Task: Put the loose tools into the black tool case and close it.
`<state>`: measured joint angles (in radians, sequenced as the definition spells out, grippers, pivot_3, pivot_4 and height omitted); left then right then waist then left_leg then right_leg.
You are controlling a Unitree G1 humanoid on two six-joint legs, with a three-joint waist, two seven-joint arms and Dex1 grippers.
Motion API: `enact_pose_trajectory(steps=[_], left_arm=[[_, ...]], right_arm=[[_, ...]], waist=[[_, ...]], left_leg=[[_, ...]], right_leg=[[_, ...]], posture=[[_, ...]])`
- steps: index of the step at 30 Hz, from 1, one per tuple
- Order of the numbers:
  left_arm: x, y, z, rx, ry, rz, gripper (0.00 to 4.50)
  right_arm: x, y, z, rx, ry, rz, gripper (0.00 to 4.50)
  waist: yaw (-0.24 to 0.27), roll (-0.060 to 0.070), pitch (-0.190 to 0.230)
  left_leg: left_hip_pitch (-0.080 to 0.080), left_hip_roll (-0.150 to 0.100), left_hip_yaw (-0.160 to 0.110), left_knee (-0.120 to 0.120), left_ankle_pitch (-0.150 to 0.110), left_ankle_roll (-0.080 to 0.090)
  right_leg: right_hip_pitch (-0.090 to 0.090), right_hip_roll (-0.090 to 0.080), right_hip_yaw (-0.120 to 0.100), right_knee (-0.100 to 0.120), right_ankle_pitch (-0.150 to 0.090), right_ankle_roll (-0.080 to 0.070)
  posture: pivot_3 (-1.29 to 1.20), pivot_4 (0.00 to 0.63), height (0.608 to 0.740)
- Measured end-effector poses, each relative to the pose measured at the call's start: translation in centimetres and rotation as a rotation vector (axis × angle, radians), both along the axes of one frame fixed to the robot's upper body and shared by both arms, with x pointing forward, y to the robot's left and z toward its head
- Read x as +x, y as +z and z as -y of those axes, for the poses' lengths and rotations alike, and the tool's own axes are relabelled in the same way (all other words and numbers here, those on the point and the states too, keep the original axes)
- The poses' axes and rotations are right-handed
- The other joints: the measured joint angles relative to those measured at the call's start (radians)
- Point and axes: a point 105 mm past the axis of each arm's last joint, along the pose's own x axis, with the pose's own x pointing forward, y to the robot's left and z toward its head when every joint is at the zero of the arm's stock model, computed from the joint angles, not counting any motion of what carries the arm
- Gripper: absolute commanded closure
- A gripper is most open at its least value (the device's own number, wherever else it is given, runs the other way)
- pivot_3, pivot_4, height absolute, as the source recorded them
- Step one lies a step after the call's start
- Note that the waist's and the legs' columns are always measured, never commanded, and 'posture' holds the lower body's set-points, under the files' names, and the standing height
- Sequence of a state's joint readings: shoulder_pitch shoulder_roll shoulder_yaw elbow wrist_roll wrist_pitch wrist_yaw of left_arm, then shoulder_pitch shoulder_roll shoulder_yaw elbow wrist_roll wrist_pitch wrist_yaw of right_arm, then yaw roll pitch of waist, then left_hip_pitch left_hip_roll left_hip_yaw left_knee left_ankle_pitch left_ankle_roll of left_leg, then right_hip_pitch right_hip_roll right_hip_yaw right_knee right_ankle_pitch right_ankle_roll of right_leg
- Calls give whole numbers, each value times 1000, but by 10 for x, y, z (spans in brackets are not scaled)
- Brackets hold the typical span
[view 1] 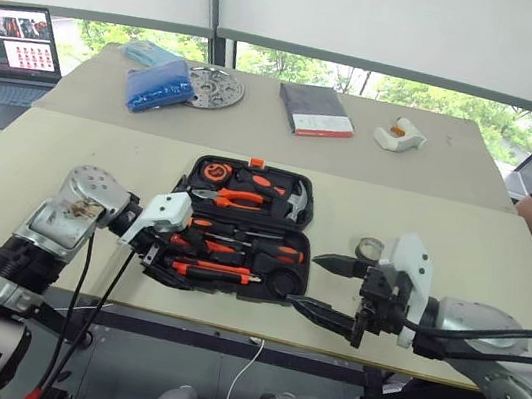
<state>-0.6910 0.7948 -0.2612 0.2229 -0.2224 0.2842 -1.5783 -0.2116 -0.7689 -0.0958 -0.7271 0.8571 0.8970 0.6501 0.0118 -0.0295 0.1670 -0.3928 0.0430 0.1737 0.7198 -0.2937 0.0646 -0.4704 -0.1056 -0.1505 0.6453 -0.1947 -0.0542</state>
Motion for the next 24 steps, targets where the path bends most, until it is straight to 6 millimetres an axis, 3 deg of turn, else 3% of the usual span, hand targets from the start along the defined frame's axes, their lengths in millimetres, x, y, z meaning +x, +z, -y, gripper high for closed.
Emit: enact_pose_trajectory(steps=[2,11,24], left_arm=[[3,4,0,-20,12,14,1146],[3,2,1,-40,-3,34,4399],[10,-26,8,52,-60,192,4489]], right_arm=[[1,0,0,-2,-3,-1,0],[3,-3,5,-39,-8,2,0],[9,-4,3,-86,3,32,0]], waist=[[-1,0,0],[-1,0,0],[-2,2,-2]], left_leg=[[0,0,0,0,0,0],[0,0,0,1,0,0],[8,1,-1,0,-1,2]], right_leg=[[0,0,0,0,0,0],[0,0,0,0,0,0],[9,-1,0,-1,0,0]], posture=[[0,150,718],[0,150,718],[0,150,718]])
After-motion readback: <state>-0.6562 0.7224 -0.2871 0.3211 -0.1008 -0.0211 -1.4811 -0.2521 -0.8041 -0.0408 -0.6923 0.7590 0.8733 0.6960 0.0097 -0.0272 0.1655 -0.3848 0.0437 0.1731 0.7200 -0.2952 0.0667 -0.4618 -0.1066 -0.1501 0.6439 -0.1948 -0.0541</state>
